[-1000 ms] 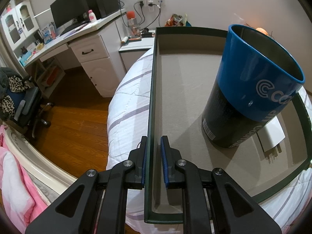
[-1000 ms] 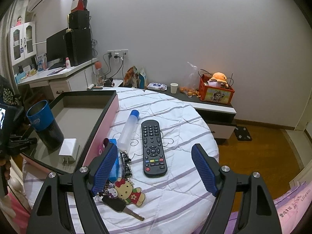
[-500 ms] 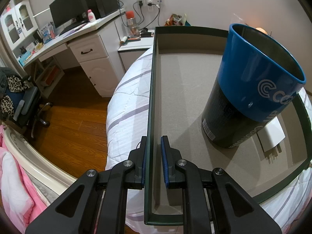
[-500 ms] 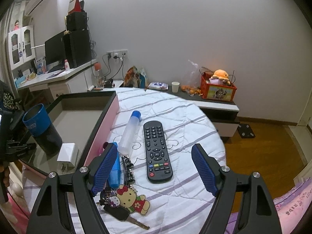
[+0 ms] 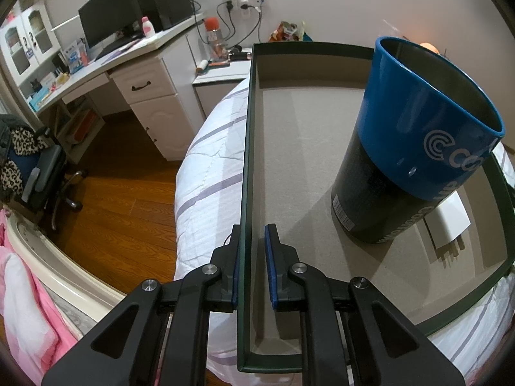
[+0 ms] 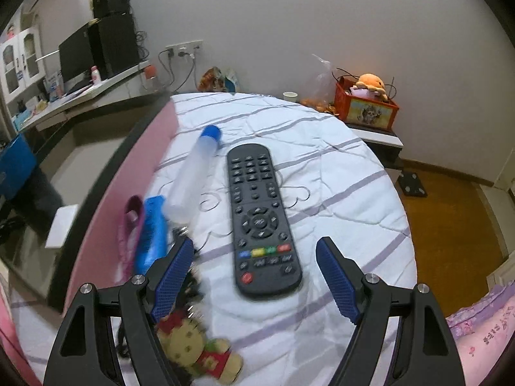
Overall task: Organize rigid objects
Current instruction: 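Grasp the black TV remote with the right tool, then carry the black TV remote into the tray box and open the right tool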
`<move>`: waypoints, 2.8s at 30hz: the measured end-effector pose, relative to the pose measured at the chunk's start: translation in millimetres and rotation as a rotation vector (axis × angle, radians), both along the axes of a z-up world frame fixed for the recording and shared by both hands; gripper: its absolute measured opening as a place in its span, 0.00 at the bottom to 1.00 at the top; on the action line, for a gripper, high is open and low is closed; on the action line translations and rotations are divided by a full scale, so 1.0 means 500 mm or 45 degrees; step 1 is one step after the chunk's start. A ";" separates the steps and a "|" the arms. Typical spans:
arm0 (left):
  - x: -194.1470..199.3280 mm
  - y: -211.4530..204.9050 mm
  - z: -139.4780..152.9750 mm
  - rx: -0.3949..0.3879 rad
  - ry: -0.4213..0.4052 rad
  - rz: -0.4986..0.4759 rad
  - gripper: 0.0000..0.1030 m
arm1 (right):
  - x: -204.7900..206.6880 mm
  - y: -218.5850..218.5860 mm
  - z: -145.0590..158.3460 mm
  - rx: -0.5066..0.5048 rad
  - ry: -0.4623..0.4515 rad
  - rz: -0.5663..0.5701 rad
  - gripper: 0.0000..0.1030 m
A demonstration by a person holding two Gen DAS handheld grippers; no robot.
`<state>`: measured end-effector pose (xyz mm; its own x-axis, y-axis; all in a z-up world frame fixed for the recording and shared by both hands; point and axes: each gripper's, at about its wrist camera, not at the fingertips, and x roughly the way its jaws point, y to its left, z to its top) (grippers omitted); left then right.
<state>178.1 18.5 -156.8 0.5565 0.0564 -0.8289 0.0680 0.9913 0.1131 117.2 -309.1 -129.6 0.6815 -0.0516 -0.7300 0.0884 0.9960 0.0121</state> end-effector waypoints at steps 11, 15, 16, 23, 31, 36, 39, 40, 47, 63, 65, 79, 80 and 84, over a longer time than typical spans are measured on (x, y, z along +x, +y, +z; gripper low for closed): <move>-0.001 -0.008 0.000 0.019 0.001 -0.003 0.12 | 0.082 -0.009 -0.025 -0.031 0.094 0.016 0.77; -0.001 -0.009 0.001 0.019 0.001 -0.004 0.12 | 0.093 -0.013 -0.031 -0.016 0.118 0.035 0.68; -0.002 -0.009 0.000 0.020 0.001 -0.003 0.12 | 0.093 -0.013 -0.031 -0.014 0.118 0.039 0.66; -0.001 -0.009 0.001 0.017 -0.001 -0.004 0.12 | 0.088 -0.024 -0.023 0.061 0.090 0.054 0.43; -0.002 -0.010 0.004 0.017 0.005 -0.012 0.13 | 0.058 -0.015 0.012 0.076 0.025 0.012 0.43; 0.001 -0.010 0.009 0.014 0.005 -0.015 0.13 | 0.051 0.000 0.038 0.064 0.010 0.014 0.43; 0.002 -0.007 0.010 0.013 0.005 -0.019 0.13 | 0.044 0.016 0.059 0.040 -0.010 0.028 0.43; 0.003 -0.006 0.010 0.011 0.006 -0.020 0.14 | 0.040 0.021 0.068 0.032 -0.028 0.033 0.43; 0.004 -0.005 0.009 0.008 0.006 -0.021 0.15 | 0.027 0.062 0.119 -0.004 -0.092 0.070 0.43; 0.016 -0.007 0.003 -0.019 0.000 -0.037 0.15 | 0.032 0.167 0.197 -0.068 -0.189 0.174 0.43; 0.015 -0.007 0.003 -0.020 0.000 -0.038 0.15 | 0.038 0.179 0.198 -0.068 -0.188 0.185 0.43; 0.014 -0.005 0.002 -0.030 -0.003 -0.051 0.15 | 0.083 0.246 0.165 -0.071 -0.107 0.274 0.43; 0.014 -0.005 0.002 -0.030 -0.002 -0.051 0.15 | 0.087 0.249 0.162 -0.071 -0.101 0.278 0.43; 0.013 -0.005 0.002 -0.031 -0.003 -0.051 0.15 | 0.102 0.260 0.149 -0.067 -0.078 0.290 0.43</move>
